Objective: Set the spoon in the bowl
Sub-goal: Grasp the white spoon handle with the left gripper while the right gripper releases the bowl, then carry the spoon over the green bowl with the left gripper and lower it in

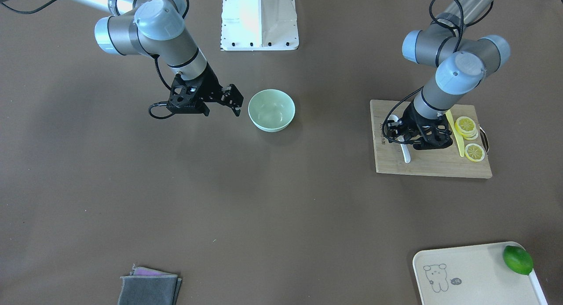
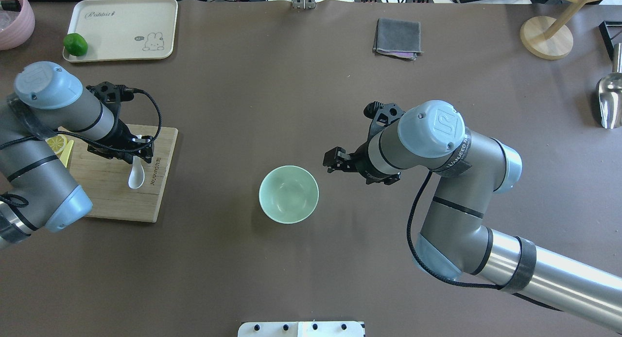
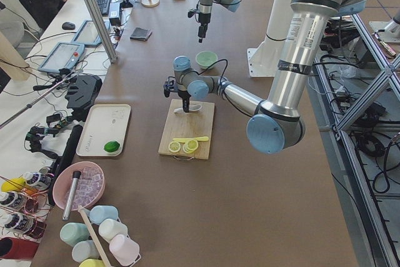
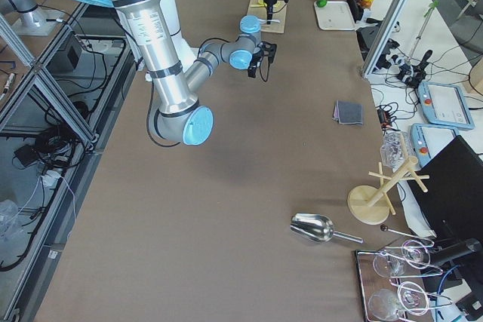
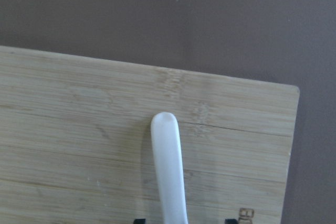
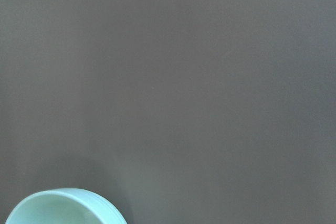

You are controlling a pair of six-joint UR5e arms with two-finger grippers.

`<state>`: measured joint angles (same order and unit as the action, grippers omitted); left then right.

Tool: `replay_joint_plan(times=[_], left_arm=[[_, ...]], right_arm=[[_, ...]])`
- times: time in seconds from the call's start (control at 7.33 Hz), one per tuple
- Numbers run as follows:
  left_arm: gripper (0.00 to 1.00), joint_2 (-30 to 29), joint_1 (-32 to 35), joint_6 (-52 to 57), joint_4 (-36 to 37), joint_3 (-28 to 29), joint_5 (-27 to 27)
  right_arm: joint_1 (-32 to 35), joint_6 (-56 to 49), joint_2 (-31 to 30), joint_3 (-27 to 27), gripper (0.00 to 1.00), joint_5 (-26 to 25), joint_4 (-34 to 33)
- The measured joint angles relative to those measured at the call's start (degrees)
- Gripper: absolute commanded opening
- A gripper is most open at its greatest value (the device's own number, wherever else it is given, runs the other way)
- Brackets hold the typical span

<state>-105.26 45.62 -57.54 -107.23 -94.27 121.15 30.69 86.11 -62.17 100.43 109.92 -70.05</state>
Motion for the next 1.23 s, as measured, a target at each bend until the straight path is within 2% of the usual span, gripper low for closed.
replay_joint_plan(times=[0.14,0.68,0.95,1.23], left_arm=[[0.00,0.0,0.0,0.1,0.0,0.2,0.0],[0.00,-1.8,0.1,-0.1,0.5,-1.8,0.7],[0.00,-6.5,-0.6,-4.5,1.4,-4.8,3.1],[0.00,-14.2,-6.0,-13.7,1.6,-5.4,2.6]], right_arm=[[0.1,0.0,-0.2,0.2,1.00,0.1,0.0],[2.3,-0.1,-1.1,0.7,1.00,2.0,0.0],[7.1,-3.7,-4.7,2.2,1.00,5.9,0.1],[13.5,-12.8,-10.1,3.1,1.00,10.6,0.1]])
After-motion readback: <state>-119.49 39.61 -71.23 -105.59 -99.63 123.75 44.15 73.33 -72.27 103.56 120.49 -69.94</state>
